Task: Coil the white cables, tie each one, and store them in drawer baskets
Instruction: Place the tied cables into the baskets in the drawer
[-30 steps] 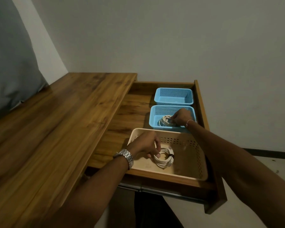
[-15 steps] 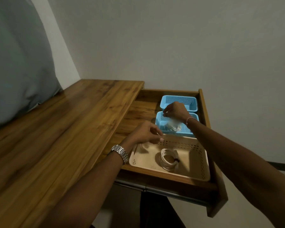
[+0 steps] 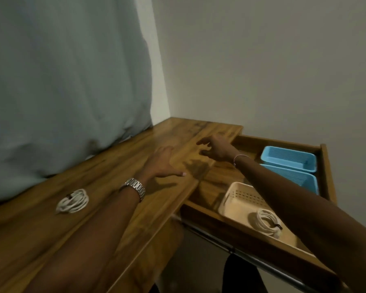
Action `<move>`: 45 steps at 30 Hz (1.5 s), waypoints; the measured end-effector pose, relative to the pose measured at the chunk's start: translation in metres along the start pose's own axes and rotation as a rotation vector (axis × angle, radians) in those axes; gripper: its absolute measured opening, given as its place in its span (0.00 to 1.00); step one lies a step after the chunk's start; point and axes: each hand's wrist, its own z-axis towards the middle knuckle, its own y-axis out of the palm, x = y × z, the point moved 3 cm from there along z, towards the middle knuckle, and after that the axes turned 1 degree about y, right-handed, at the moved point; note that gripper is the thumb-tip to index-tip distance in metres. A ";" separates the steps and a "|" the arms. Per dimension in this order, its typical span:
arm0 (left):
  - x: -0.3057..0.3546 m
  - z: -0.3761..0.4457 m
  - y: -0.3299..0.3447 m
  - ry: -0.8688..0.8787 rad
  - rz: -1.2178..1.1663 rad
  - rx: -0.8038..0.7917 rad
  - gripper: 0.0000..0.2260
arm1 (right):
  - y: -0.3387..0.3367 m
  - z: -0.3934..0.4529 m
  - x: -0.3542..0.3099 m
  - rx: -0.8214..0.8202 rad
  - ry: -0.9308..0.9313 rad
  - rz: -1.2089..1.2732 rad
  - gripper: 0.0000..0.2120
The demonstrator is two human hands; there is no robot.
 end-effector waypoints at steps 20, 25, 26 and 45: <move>-0.171 -0.217 -0.056 -0.530 0.226 0.057 0.67 | 0.149 0.006 -0.253 -0.351 -0.551 -0.010 0.29; -0.178 -0.230 -0.047 -0.527 0.198 0.039 0.67 | 0.180 0.008 -0.284 -0.329 -0.521 0.138 0.20; -0.180 -0.230 -0.045 -0.520 0.195 0.038 0.67 | 0.186 0.008 -0.287 -0.349 -0.504 0.135 0.19; -0.200 -0.178 -0.021 -0.446 0.067 0.042 0.68 | 0.192 0.055 -0.236 -0.190 0.125 0.774 0.22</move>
